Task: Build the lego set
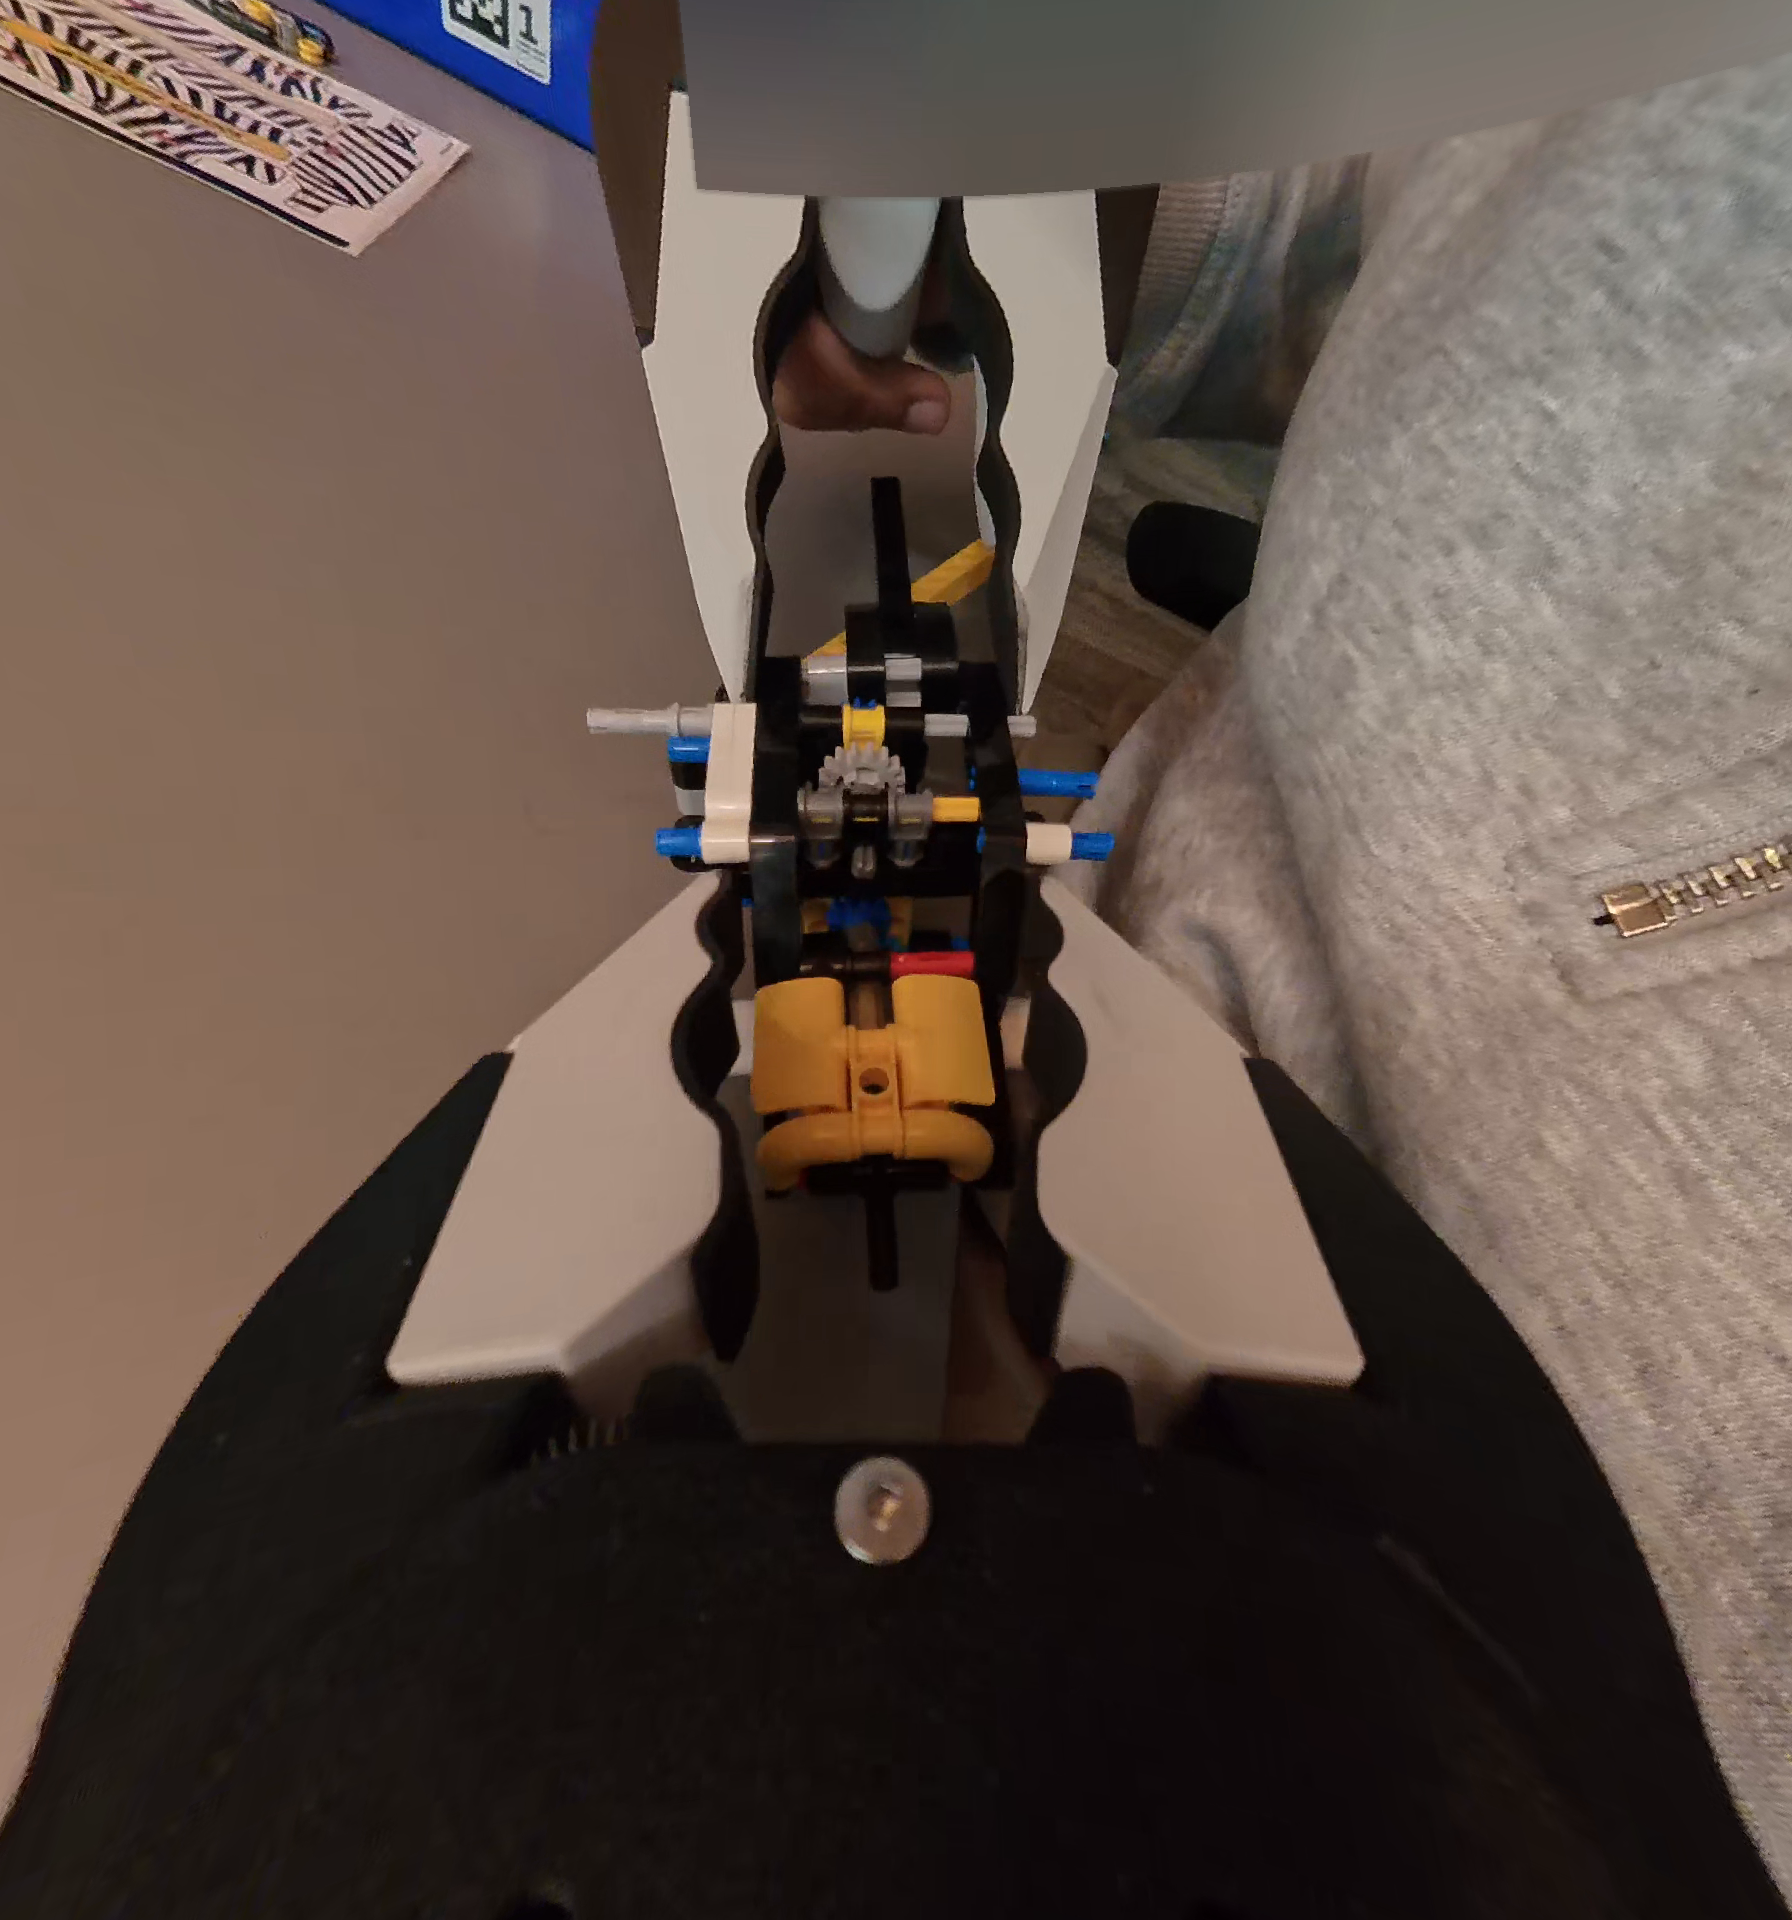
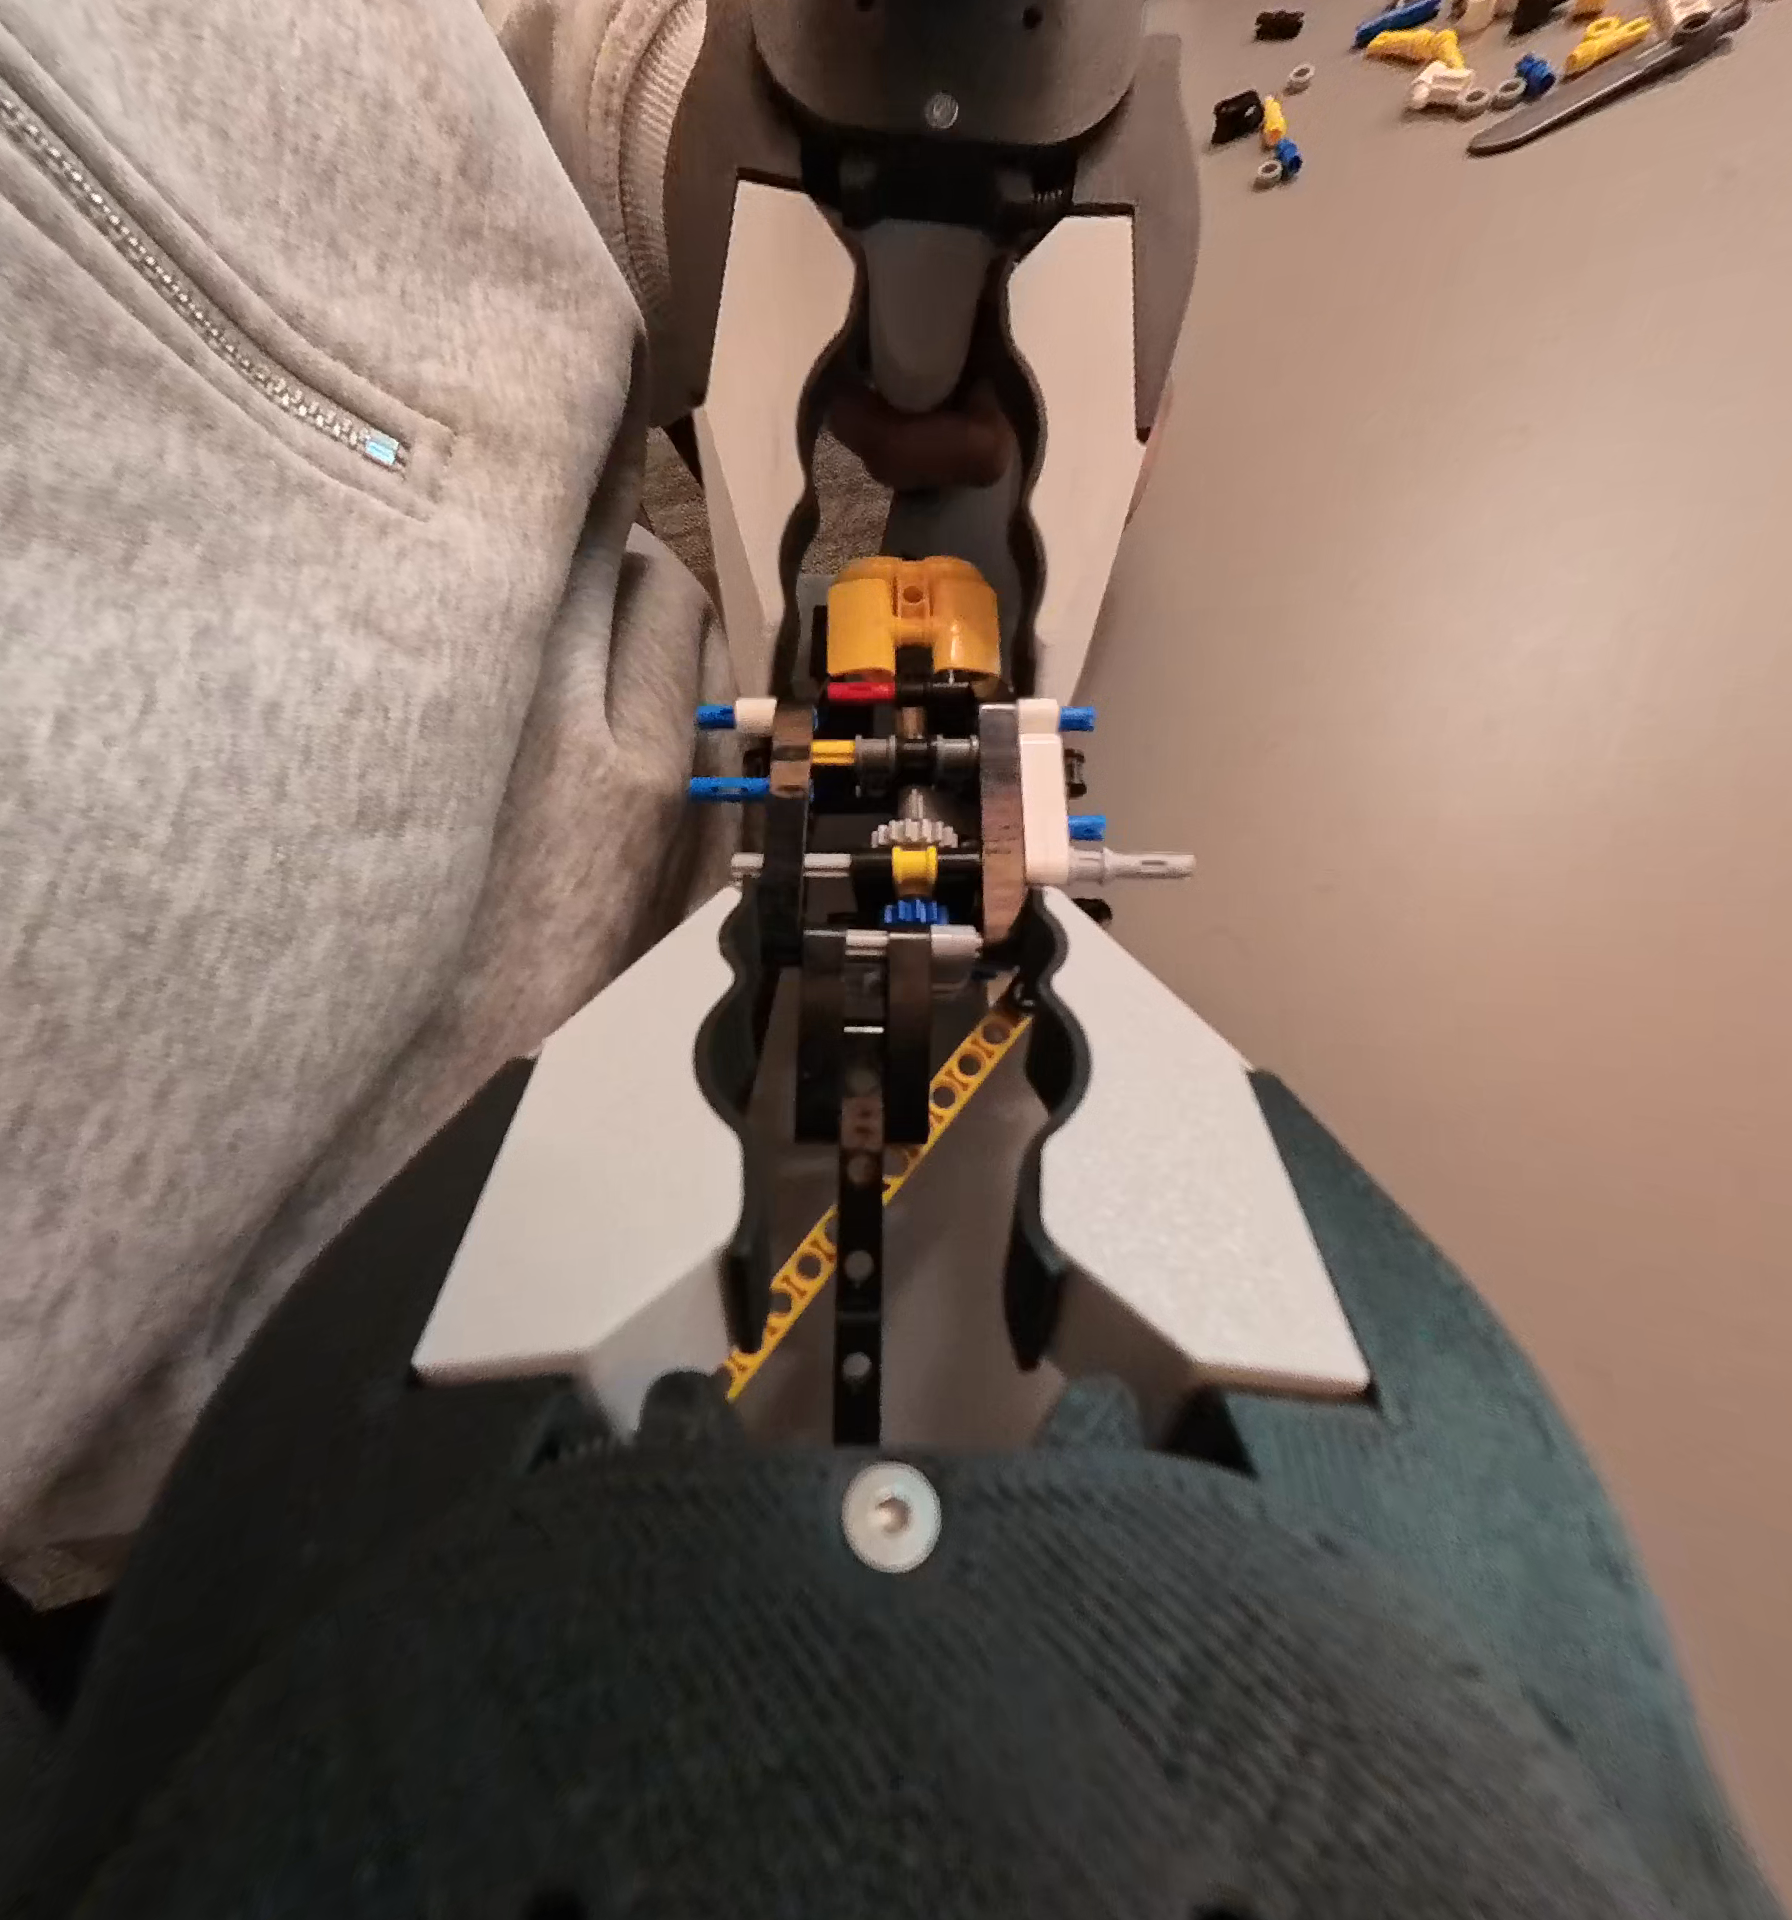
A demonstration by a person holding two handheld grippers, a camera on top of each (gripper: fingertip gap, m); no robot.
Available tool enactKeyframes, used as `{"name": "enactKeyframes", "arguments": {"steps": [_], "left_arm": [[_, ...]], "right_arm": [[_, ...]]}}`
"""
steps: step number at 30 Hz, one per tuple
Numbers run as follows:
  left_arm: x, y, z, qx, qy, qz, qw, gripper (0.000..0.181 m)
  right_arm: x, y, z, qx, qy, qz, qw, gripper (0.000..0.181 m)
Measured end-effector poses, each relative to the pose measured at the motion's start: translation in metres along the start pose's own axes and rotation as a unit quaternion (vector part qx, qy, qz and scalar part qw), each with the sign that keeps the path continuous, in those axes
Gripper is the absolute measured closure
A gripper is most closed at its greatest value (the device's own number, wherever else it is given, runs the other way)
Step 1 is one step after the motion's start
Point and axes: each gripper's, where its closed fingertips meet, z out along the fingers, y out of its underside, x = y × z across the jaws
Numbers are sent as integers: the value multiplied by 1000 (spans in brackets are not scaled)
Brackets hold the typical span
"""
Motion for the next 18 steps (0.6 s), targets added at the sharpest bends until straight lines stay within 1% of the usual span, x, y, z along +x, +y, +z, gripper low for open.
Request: {"name": "enactKeyframes", "arguments": {"steps": [8, 10, 12, 14, 17, 18], "left_arm": [[0, -2, 0, 5, -16, 24, 1000, 131], [0, -2, 0, 5, -19, 26, 999, 131], [-1, -3, 0, 6, -23, 26, 999, 131], [-2, -3, 1, 7, -27, 28, 999, 131], [-3, -5, 3, 3, -31, 31, 999, 131], [-3, -5, 3, 1, -32, 33, 999, 131]], "right_arm": [[1, 1, -2, -5, 18, 4, 1000, 129], [5, -4, -11, 11, 28, 16, 999, 125], [8, -16, -22, 39, 42, 23, 998, 120], [8, -26, -23, 50, 50, 27, 997, 115], [6, -24, -7, 9, 57, 22, 998, 112], [8, -21, -2, -11, 66, 15, 998, 114]]}}
